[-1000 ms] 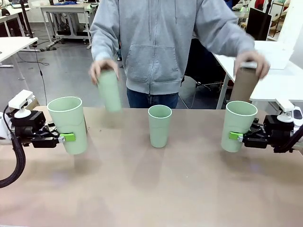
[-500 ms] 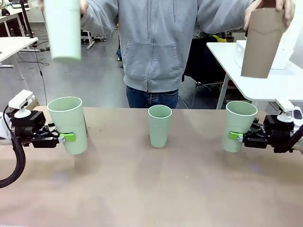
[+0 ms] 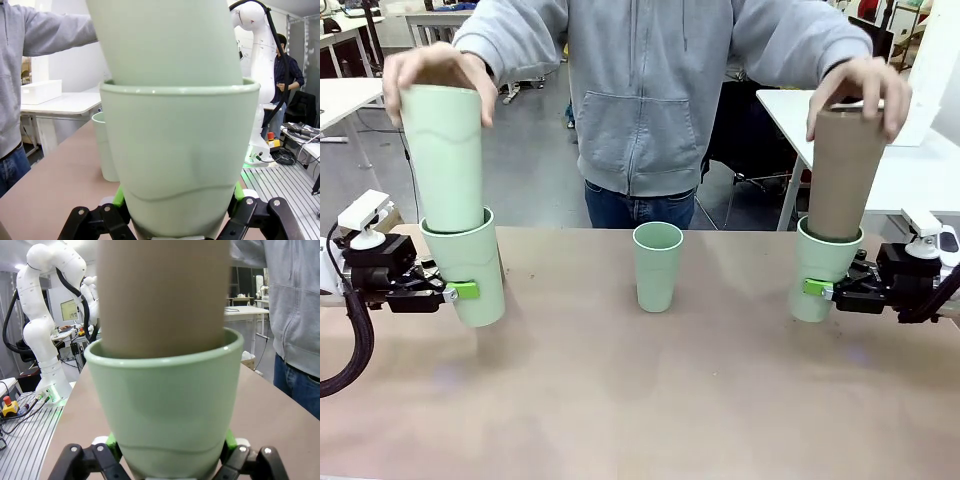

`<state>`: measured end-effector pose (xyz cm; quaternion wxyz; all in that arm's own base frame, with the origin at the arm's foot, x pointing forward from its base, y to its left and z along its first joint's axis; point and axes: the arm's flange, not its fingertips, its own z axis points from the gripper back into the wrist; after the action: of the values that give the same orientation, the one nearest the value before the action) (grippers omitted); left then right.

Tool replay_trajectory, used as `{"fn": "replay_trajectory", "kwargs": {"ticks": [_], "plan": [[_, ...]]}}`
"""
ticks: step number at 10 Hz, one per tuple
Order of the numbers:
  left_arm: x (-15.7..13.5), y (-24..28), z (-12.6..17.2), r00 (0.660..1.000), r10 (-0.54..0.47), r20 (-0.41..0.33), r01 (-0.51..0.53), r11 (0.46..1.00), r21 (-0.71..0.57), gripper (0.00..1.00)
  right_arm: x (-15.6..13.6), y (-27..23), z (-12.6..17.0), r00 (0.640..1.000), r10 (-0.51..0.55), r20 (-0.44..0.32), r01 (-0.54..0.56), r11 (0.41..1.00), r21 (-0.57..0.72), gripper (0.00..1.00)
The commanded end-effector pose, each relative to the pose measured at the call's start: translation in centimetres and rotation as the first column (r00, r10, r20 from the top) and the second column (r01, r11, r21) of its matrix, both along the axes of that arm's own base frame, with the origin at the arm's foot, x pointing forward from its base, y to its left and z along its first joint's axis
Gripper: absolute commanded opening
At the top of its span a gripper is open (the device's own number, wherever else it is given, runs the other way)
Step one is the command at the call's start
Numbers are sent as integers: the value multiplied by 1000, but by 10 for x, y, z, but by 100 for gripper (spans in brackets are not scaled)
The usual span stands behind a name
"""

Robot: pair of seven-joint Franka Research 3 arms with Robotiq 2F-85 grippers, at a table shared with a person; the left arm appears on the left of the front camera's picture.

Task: Stack the cups and store them in the basket.
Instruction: Place the stack of Reusable plastic cups into the Pantry Basket.

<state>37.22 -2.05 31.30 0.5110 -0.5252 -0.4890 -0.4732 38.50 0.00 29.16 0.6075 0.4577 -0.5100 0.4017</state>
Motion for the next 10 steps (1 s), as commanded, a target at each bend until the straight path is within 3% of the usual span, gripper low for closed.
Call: {"fn": "replay_trajectory", "kwargs": {"ticks": [1,10], "plan": [[-1,-1,1,1000,-2,3,2,1000,-3,85,1,1,2,1000,-1,9,1,1000,0,86],[-1,-1,1,1000,-2,3,2,1000,-3,85,1,1,2,1000,-1,9,1,1000,0,86]]}}
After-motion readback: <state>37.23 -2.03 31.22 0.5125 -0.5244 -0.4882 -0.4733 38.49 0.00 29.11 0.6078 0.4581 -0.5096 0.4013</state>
